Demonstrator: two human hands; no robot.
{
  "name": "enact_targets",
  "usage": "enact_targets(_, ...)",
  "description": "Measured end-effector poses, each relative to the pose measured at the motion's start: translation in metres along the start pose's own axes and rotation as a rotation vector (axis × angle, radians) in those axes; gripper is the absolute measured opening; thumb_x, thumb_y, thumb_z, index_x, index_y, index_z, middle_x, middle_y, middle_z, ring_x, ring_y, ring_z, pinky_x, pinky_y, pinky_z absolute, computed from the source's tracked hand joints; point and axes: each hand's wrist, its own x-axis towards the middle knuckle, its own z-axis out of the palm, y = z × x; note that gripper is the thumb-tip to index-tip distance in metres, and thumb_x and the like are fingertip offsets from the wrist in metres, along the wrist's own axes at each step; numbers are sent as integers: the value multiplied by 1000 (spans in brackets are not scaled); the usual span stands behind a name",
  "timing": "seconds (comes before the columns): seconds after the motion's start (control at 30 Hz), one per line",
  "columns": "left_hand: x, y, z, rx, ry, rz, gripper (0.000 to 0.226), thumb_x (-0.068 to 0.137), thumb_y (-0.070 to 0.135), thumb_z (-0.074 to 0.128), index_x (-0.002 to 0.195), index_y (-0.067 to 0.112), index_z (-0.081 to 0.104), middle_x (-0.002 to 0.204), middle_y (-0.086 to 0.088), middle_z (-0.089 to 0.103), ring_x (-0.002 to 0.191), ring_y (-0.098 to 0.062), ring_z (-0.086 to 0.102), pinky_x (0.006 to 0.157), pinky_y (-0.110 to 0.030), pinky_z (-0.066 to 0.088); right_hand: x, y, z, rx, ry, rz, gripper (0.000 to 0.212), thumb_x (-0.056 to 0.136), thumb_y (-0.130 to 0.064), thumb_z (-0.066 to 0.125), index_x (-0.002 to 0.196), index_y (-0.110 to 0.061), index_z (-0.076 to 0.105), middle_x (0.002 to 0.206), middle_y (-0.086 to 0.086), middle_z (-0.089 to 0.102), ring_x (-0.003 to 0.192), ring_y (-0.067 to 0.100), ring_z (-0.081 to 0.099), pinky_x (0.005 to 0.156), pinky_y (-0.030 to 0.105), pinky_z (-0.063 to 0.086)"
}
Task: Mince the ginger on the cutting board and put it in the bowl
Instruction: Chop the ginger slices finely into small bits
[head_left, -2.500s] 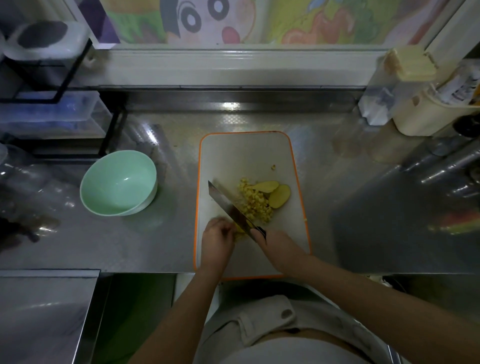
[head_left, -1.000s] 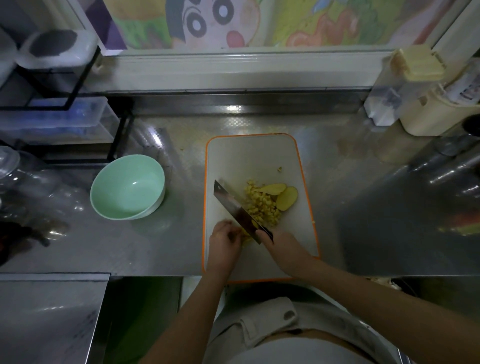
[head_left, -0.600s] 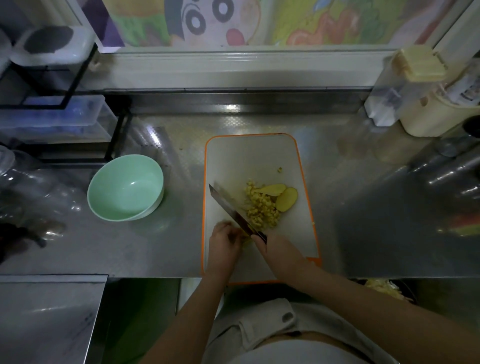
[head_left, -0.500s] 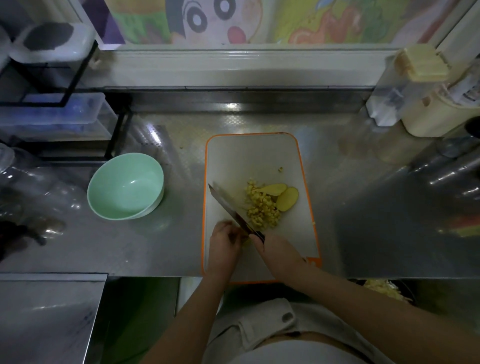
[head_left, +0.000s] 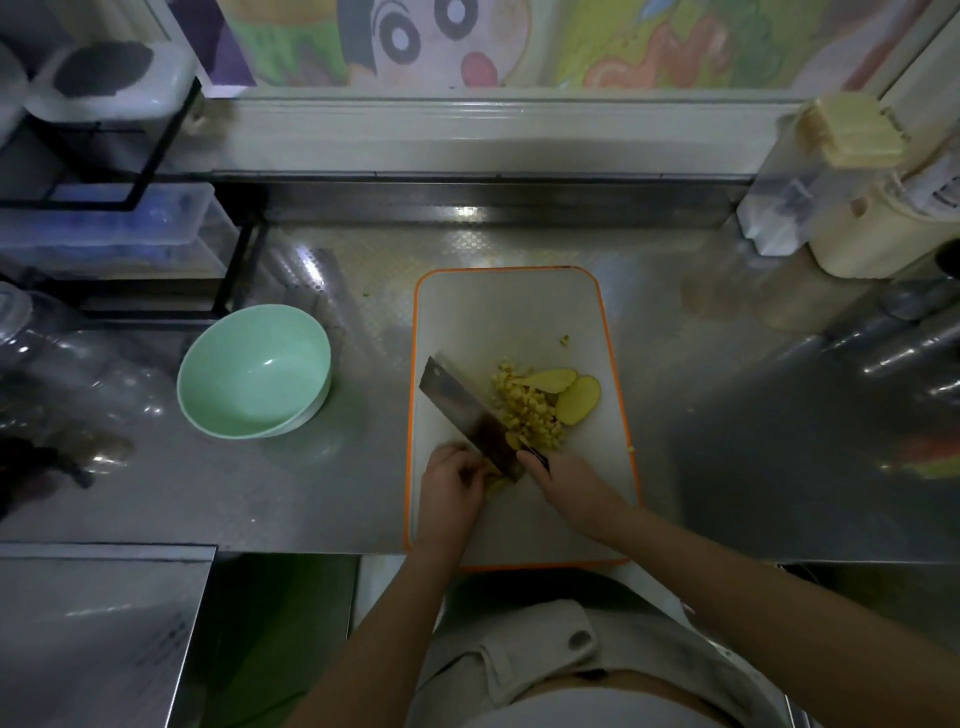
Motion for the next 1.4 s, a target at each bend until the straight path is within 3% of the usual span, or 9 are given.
enact_targets(0.1,-1,0,-2,12,-2,-3,9,77,-2,65,83,0,70,100,-14,62,97,-23,56,80,0,26,2,4,4,-33,36,-43,34,99,-37,38,74,-17,48,69,0,52,67,18,50,61,26,32)
enact_targets(0.3,-1,-2,0,1,-14,11,4,76,-1,66,76,2,65,96,-13,61,93,-24,55,77,-6,28,-5,2,-6,34,127,-51,40,98,-34,41,60,-24,35,54,-5,40,49,8,39,52,26,26)
enact_targets(0.43,-1,-3,-2,-15,-33,-3,3,79,1,65,82,3,66,103,-11,60,96,-17,51,79,-5,27,-12,-1,-7,55,132,-77,36,99,-33,41,63,-29,35,57,-10,40,50,4,39,49,18,33)
enact_targets(0.6,-1,-6,-5,-10,-50,-15,8,80,2,66,86,3,69,109,-11,61,101,-21,55,80,-1,26,-22,-6,-6,99,134,-137,34,99,-28,42,67,-37,34,62,-17,38,54,-4,38,54,8,36)
enact_targets(0.77,1,-7,-6,15,-80,-33,12,81,6,66,91,6,71,118,-10,60,105,-21,56,81,-5,28,-23,0,0,66,68,-95,35,98,-37,39,65,-26,41,58,-7,43,51,3,41,48,16,31)
enact_targets(0.97,1,-7,-5,20,-57,-50,4,80,2,65,82,3,69,115,-12,61,102,-23,58,77,-4,28,-24,3,5,80,40,-64,37,98,-36,39,63,-24,40,56,-4,42,50,8,41,50,23,29)
enact_targets(1.1,1,-5,-5,30,-51,-38,4,80,3,65,80,2,69,114,-12,61,102,-23,57,74,2,26,-28,1,5,32,32,-46,41,99,-36,38,60,-24,38,53,-6,39,46,4,38,44,18,27)
enact_targets(1.27,2,-5,-4,59,-64,-30,8,81,4,64,84,2,71,116,-12,61,104,-23,56,75,-3,25,-25,-3,9,-12,11,0,40,100,-37,35,62,-23,38,58,-4,42,50,5,39,51,24,31)
enact_targets(1.4,1,-3,-5,53,-58,-10,10,80,1,64,85,4,72,112,-12,62,101,-23,57,75,6,24,-20,-6,15,-102,0,14,39,100,-37,34,68,-17,45,67,4,49,66,23,52,59,31,33)
